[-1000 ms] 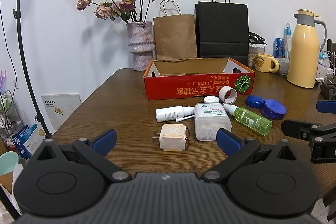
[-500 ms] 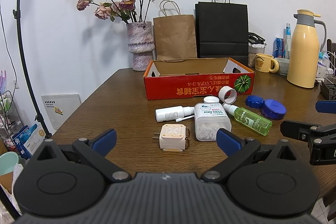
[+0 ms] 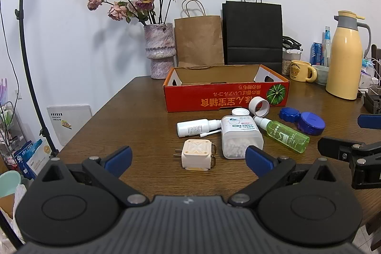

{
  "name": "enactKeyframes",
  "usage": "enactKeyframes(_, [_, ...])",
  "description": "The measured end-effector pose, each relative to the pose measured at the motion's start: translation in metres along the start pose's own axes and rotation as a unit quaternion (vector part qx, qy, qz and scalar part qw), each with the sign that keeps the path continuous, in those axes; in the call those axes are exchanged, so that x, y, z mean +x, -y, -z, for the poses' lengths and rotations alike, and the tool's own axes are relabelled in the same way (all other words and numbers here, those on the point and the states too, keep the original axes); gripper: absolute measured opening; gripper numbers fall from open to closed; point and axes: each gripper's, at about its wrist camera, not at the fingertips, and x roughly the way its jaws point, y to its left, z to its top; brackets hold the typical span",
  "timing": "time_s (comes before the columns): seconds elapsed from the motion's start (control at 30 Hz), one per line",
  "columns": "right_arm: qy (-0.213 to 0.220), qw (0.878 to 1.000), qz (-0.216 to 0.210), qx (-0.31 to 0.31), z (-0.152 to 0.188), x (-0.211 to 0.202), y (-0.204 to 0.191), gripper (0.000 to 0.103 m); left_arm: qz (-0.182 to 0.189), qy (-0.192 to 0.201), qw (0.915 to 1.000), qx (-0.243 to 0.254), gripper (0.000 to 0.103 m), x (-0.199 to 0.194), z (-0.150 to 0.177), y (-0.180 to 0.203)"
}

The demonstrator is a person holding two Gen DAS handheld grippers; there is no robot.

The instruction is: Organize rigid objects

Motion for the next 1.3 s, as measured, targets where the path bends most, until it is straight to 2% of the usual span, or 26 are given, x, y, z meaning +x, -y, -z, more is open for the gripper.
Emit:
enactKeyframes(0.4, [-0.022,1.0,-0.013,-0.003,0.004,0.016,-0.005,0.103,-0.003,-0.018,0.9998,-0.007,0.103,0.015,0.008,-0.008])
enactKeyframes(0.8, [-0.07,0.997,-0.034,-0.006,0.014,0.059,-0.018,0.101,-0.007,-0.043,0.999,-0.013,0.103,0.038,0.017,-0.023])
enactKeyframes(1.0, [-0.1,0.994,-0.039,-0.011,0.021,0.083,-0.025,0.093,-0.007,-0.055,0.9983,-0.015,0.103,0.052,0.02,-0.03])
enactKeyframes(1.07, [-0.107,0.993,-0.043,-0.012,0.023,0.088,-0.026,0.087,-0.007,-0.059,0.9981,-0.016,0.103,0.056,0.02,-0.03])
enactKeyframes(1.2, [-0.112,0.993,-0.04,-0.015,0.026,0.096,-0.029,0.084,-0.005,-0.063,0.9979,-0.016,0.103,0.064,0.02,-0.032])
enactKeyframes(1.3, [-0.115,0.992,-0.041,-0.02,0.027,0.099,-0.03,0.076,-0.003,-0.065,0.9977,-0.016,0.103,0.068,0.02,-0.032])
